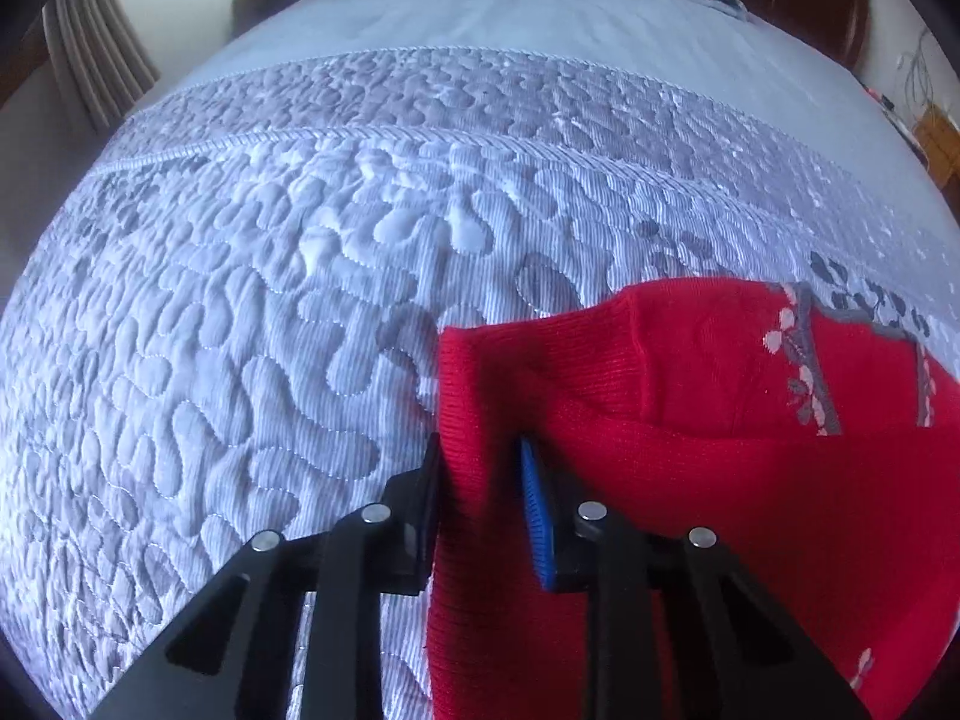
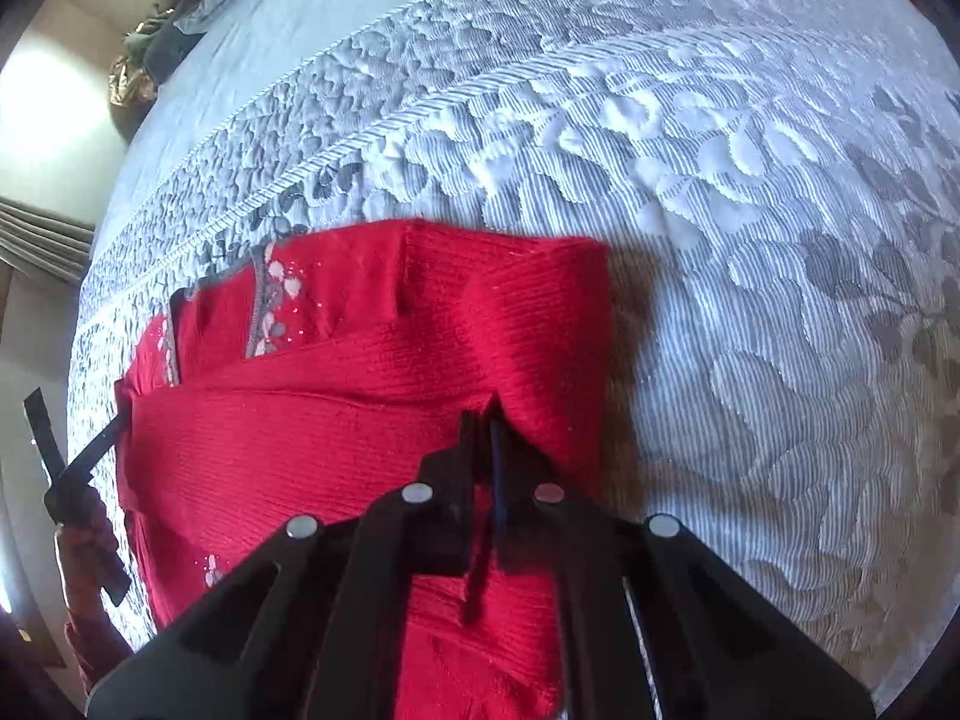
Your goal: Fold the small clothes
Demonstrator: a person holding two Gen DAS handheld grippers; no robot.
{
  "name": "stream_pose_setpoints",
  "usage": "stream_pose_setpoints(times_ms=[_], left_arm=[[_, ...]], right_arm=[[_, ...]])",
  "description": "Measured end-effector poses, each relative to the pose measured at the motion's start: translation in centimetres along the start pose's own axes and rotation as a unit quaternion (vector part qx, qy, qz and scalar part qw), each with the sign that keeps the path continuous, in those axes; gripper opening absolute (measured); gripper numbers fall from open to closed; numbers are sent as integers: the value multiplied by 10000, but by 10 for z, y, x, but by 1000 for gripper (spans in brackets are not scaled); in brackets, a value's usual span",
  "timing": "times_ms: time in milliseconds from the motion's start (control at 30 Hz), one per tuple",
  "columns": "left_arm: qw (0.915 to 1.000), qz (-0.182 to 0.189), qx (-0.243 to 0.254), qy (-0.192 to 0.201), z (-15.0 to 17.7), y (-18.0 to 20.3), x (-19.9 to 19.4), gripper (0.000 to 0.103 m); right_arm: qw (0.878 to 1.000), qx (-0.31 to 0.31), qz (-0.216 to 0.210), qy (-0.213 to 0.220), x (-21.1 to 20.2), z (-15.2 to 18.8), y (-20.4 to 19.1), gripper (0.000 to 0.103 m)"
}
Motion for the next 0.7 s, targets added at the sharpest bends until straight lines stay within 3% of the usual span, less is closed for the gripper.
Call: stream_pose_setpoints(times_ms=[67,133,233,367,467,500,533,567,700], left_arm=[[9999,-38,108,-2,0,2,-7,33],[10000,26,-62,4,5,-3,-20,51],[9998,129,-163,36,23,-8,-38,64],[9991,349,-227,-68,52,-6,-45,66],[9993,296,-245,5,62,-5,-41,69],[9993,264,-252,14,63,-5,-40,70],[9994,234,-259,24,64,-4,-38,72],[9995,189,-242,29,64,-4,-36,72],[9999,44,-140,68,64,-2,-35,74]], right_arm=[[10000,-51,-35,20,-9,3,1,9],[9999,-116,-86,68,-21,10,5,26],[9992,-113,-370,-45,-29,25,5,27],[9969,-167,-661,-384,-20,42,-6,27],[9962,-91,-695,-508,-9,49,-12,26],[9962,-106,-696,-508,-8,50,-14,21],[9963,-138,-691,-484,-10,50,-14,8],[9962,-142,-717,-473,-11,50,-14,5],[9968,-183,-734,-273,-31,52,-2,4]])
Point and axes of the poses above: each gripper's, at about its wrist camera, not at the fingertips, and x roughly the way its jaws point, y to its right, z to its underside, the point moved 8 cm from there along x, roughly the way its jaws point, and after that the axes turned 15 degrees about z, right-handed, at the moved point
